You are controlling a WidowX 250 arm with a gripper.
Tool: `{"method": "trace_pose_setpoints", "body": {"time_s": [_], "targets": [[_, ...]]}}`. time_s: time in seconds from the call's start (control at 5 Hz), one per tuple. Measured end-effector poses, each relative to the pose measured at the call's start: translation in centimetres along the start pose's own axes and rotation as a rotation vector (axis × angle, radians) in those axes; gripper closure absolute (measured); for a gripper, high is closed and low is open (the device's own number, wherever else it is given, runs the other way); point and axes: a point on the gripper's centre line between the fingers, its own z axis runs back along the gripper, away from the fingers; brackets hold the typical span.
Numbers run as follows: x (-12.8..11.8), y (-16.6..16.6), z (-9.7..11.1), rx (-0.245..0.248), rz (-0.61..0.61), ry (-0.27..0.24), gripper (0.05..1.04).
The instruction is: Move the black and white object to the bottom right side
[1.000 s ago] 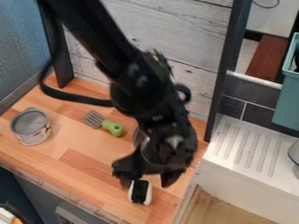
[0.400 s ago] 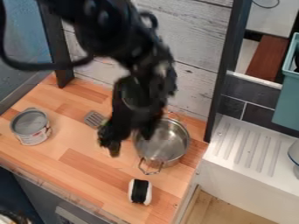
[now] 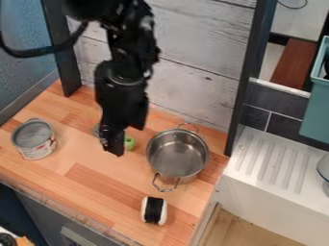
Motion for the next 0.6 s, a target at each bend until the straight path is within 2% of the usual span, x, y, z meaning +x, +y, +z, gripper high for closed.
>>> {"method": "trace_pose_setpoints", "body": {"time_s": [0.2,0.4,0.6], "targets": [[1.19,-0.45,-0.18,0.004,0.245,-0.015,0.082],[1.79,-1.20,-0.55,0.017,0.406,-0.046,0.083],[1.79,-1.20,-0.55,0.017,0.413,-0.046,0.083]]}}
